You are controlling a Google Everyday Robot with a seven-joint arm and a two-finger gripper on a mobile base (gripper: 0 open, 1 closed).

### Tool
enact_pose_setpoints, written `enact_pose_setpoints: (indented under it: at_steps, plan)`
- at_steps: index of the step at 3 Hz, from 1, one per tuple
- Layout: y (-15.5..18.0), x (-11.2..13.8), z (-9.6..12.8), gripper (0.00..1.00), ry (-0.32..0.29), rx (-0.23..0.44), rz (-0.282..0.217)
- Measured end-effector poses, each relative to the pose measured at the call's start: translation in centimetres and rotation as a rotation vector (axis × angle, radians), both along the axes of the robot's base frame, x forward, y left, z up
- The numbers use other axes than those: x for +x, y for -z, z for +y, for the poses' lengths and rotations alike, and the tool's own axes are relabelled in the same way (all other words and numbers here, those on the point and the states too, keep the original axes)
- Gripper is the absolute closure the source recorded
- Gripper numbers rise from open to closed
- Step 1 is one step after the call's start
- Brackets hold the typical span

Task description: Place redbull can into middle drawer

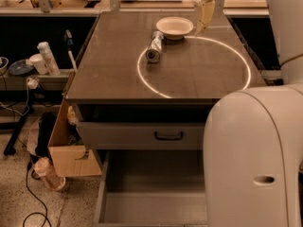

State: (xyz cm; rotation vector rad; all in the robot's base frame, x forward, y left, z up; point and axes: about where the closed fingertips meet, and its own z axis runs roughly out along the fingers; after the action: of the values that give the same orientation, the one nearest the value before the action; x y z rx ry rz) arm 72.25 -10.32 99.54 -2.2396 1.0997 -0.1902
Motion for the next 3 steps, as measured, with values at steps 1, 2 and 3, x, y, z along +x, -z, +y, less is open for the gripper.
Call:
enact_pose_setpoints:
  at_steps: [1, 2, 3]
  plan:
    - [0.54, 1.32, 0.28, 0.00, 0.041, -0.122, -0.024]
    - [0.54, 1.32, 0.28, 0.00, 0.041, -0.122, -0.024]
    - [0.92, 1.82, 0.92, 0.00, 0.018, -0.113, -0.034]
